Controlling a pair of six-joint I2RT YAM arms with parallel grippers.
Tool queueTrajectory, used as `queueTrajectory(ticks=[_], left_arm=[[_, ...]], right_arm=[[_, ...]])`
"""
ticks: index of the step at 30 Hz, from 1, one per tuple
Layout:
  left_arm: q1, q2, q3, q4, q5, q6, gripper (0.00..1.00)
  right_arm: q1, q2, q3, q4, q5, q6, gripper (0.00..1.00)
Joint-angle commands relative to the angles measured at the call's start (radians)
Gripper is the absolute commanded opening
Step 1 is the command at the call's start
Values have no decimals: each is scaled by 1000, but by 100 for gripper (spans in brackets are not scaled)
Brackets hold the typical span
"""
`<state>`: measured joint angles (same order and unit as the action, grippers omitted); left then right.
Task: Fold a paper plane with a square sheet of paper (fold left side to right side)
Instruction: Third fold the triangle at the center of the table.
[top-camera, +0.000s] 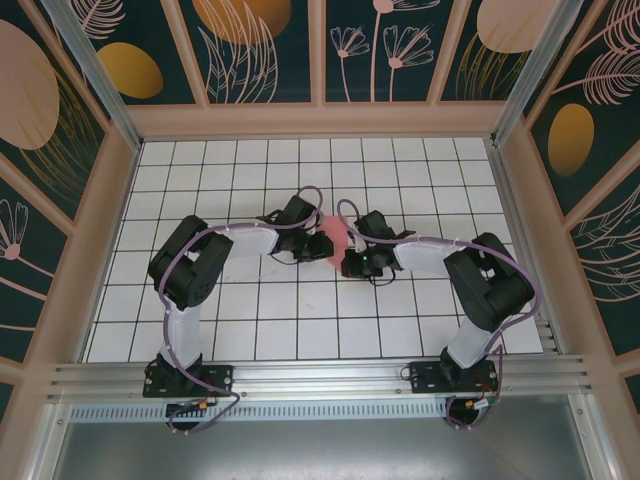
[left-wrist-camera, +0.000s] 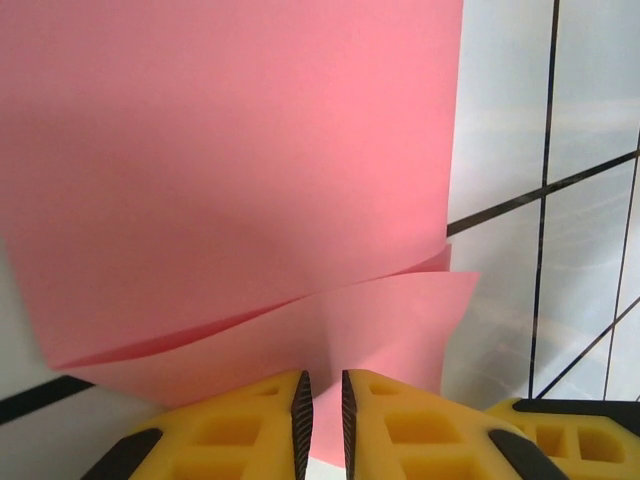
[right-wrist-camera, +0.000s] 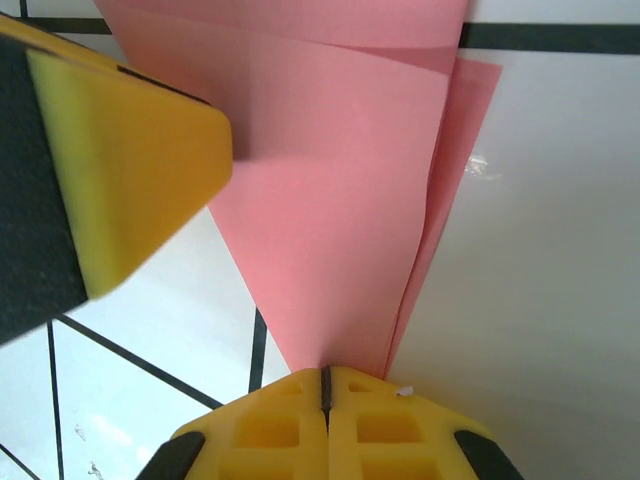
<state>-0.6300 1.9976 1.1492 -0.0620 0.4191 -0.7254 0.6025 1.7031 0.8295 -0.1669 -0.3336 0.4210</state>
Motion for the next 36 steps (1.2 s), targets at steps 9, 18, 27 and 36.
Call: queueTrajectory(ticks=[9, 18, 27, 36], left_arm=[[107, 82, 75, -100, -173, 100, 23], [166, 64, 136, -153, -186, 150, 29], [194, -155, 49, -68, -191, 126, 39], [192, -348, -171, 92, -23, -5, 46]], right_arm=[[3, 77, -61, -150, 125, -13, 7], [6, 64, -63, -119, 85, -8, 7], [6, -82, -64, -36, 5, -17, 13], [-42, -238, 11, -31, -39, -87, 39]])
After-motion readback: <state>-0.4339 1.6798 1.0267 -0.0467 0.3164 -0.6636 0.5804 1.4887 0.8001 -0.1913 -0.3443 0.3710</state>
